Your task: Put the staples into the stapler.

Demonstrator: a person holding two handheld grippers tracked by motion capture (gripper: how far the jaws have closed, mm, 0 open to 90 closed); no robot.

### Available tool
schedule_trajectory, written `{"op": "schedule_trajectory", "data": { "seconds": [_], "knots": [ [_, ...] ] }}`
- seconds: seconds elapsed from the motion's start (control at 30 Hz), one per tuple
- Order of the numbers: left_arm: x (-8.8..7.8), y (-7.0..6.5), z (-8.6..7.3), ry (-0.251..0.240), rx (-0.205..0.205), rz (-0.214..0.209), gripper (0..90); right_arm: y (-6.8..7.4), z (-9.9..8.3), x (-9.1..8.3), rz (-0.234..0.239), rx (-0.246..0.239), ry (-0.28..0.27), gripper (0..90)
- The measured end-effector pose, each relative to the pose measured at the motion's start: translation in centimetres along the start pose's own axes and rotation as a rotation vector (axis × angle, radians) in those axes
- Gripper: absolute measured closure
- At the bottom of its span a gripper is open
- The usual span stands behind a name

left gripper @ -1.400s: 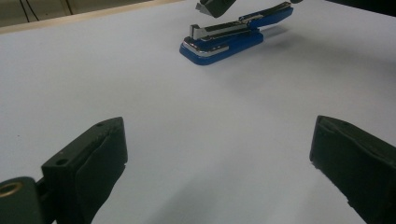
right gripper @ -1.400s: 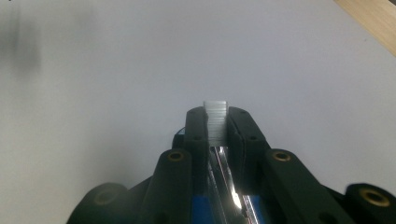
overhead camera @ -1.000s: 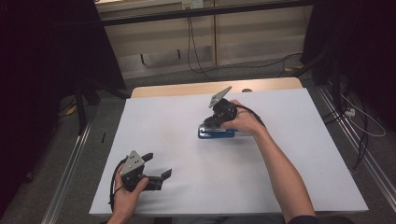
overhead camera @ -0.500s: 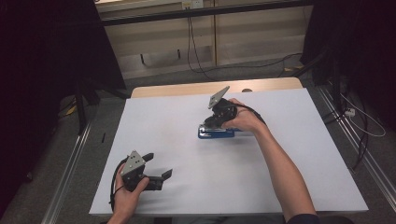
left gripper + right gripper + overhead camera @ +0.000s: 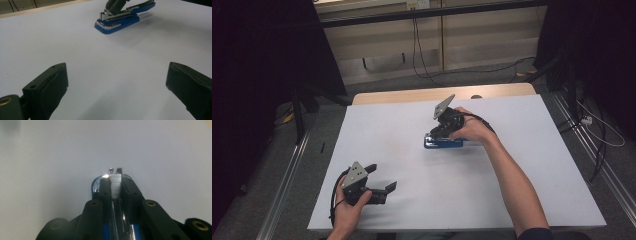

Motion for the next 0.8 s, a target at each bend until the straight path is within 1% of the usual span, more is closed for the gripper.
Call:
{"op": "schedule_trajectory", "data": {
  "seconds": [0.17,0.23,0.33,0.47,0.57,0.7,0.8],
  "knots": [
    [0.01,0.05,-0.01,-0.002,-0.001,0.002,4.2,0.0,-0.02,0.25,0.005,-0.005,0.002,79.2],
    [-0.04,0.08,0.0,0.001,0.004,0.005,4.2,-0.03,0.01,0.26,0.006,0.002,-0.006,79.2],
    [-0.03,0.06,0.0,0.001,-0.001,0.003,4.2,0.01,0.1,0.16,0.003,0.007,-0.012,79.2],
    [-0.03,0.02,0.0,0.002,0.002,0.002,4.2,-0.06,0.14,0.0,-0.001,0.002,-0.018,79.2],
    [0.01,0.02,-0.01,0.002,0.002,-0.003,4.2,-0.06,0.1,-0.01,-0.006,0.008,-0.017,79.2],
    [-0.02,0.02,-0.01,0.002,0.001,-0.001,4.2,-0.05,0.13,0.12,-0.004,0.0,-0.015,79.2],
    [-0.01,0.04,-0.01,0.001,0.002,0.001,4.2,-0.07,0.0,0.17,-0.007,0.001,-0.003,79.2]
  ]
}}
Point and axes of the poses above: each handheld gripper's, and its own axes: x roughly forward along the jaws, z roughly out of its top, y roughly to its left, the point moved 2 cm from there along x, roughly forward along the jaws, and after that the axes turned 5 degrees about x, right-handed, at the moved point
